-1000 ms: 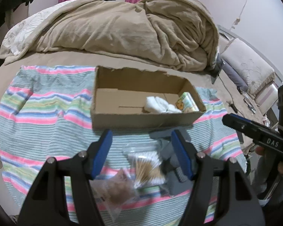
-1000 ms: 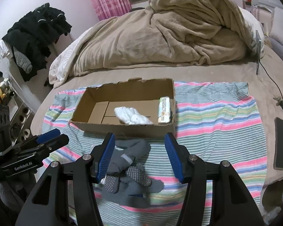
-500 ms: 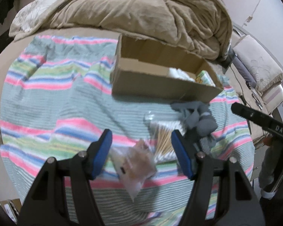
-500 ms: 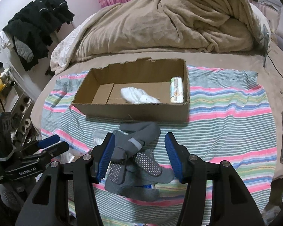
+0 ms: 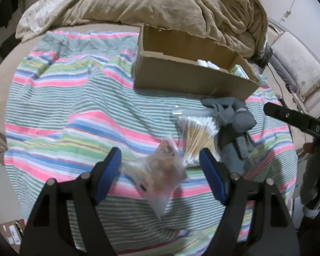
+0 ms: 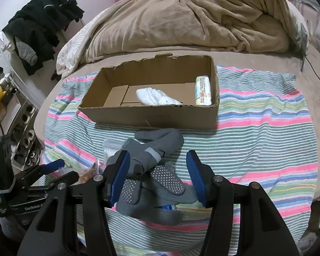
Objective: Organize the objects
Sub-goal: 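Move both tools back to the remaining items on the sheet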
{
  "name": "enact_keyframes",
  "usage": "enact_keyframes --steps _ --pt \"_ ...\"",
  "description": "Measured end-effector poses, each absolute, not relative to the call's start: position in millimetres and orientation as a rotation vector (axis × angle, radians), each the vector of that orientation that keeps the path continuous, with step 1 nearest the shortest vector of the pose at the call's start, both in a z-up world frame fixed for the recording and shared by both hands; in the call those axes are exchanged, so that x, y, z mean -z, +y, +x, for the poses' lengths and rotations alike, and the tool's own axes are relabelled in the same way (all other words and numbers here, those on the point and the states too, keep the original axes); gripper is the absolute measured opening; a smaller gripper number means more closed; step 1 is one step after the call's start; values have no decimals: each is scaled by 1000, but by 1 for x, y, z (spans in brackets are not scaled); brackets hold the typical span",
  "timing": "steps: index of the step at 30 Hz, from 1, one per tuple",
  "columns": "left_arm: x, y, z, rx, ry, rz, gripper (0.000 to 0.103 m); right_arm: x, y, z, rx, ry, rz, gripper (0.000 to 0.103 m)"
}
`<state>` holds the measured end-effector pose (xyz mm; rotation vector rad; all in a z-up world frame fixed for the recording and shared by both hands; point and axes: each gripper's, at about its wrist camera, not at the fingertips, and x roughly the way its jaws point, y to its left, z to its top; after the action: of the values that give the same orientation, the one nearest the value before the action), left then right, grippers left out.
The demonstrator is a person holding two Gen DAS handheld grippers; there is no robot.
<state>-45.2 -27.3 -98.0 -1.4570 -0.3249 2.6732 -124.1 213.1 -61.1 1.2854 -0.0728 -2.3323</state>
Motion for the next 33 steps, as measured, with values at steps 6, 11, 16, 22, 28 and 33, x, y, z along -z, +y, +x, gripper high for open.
enact_keyframes --steps 6,11,16,22,28,33 --pt "120 -23 -47 -2601 -290 -1539 78 64 213 -124 2323 -81 1289 58" --pt "133 -8 -49 -2561 -199 -1569 78 67 216 -127 2329 -96 1296 58" --pt "139 -4 -49 -2562 -171 -1548 77 73 214 -130 2320 -100 1311 58" --pt "138 -10 -54 -2586 -234 -1506 62 79 212 -138 2314 -113 1323 58" --pt "138 -14 -60 -2582 -251 -1475 48 88 208 -149 2300 -142 1349 58" --pt "134 -16 -56 -2580 -269 -1463 44 100 202 -155 2251 -158 1385 58"
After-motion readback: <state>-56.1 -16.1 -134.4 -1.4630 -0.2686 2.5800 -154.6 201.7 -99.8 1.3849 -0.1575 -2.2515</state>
